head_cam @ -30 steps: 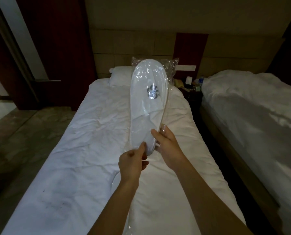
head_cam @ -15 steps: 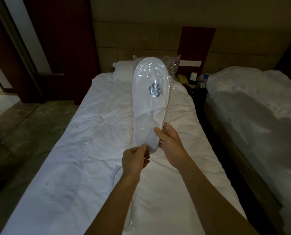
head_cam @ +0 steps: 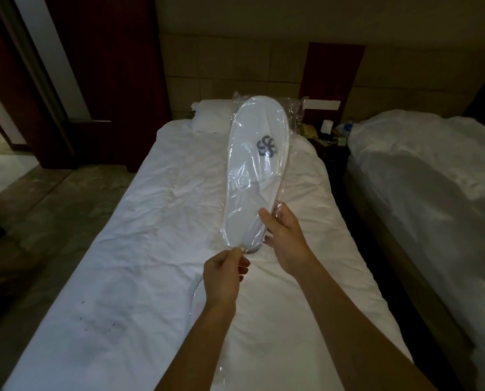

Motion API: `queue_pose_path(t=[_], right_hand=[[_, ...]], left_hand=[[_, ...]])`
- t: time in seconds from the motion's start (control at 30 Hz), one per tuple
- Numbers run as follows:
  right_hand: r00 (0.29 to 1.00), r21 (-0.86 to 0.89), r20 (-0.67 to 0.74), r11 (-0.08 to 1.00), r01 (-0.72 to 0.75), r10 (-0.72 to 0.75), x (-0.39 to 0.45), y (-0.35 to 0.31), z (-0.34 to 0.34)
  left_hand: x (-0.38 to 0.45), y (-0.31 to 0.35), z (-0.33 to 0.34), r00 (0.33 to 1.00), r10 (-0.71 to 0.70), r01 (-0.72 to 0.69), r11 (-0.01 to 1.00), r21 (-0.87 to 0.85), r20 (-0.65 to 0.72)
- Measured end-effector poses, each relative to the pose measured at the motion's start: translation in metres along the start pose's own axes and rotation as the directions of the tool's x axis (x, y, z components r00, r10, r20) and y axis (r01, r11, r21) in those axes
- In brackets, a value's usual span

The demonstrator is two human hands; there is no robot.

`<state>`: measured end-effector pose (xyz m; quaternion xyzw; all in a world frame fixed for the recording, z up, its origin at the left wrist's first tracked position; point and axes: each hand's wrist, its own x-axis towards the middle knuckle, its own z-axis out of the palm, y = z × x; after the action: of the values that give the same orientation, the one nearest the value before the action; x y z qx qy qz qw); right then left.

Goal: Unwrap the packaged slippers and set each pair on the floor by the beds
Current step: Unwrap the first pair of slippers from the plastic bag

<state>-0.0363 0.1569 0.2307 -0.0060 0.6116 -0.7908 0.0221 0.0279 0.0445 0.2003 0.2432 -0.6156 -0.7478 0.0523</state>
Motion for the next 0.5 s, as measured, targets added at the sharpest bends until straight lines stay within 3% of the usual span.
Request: queue_pose_path(t=[0.3, 0.5], right_hand=[[1.0, 0.058, -0.031, 0.998, 0.002, 0.0, 0.001, -0.007, 0.003], [0.999, 0.054, -0.04, 0.999, 0.0, 0.002, 0.002, -0.008, -0.002]], left_hand=[[-0.015, -0.035, -0.014, 0.998, -0.062, 0.062, 0.998, -0.009, -0.014], [-0.007, -0.044, -0.023, 0.984, -0.053, 0.052, 0.999, 0.007, 0.172]])
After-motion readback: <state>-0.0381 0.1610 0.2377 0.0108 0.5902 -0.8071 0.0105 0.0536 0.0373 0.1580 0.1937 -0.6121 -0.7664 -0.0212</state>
